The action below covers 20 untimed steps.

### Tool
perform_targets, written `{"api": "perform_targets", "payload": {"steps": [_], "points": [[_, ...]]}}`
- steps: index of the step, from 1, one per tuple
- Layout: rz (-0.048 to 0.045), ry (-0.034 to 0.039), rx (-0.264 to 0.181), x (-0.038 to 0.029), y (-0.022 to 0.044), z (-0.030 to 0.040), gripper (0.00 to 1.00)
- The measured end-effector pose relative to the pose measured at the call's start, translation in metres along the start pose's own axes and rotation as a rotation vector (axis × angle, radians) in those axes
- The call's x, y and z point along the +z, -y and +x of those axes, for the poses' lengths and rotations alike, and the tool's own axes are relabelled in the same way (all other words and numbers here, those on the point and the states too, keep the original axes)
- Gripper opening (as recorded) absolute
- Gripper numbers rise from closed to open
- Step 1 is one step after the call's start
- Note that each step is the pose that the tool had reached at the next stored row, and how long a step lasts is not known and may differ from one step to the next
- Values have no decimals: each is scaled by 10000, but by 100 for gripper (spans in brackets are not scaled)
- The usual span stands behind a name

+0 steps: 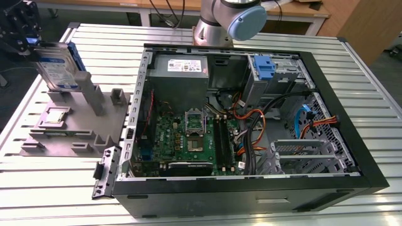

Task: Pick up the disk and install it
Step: 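Pick up the disk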

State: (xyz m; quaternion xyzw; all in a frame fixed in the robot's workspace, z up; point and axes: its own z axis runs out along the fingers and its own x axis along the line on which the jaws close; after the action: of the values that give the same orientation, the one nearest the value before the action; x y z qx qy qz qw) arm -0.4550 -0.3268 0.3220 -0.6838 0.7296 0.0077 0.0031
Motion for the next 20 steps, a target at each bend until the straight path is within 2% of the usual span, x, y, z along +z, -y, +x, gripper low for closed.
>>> {"api": "perform_targets", "payload": {"steps": [20], "points": [[0, 0, 0, -59, 0, -1, 37]]}}
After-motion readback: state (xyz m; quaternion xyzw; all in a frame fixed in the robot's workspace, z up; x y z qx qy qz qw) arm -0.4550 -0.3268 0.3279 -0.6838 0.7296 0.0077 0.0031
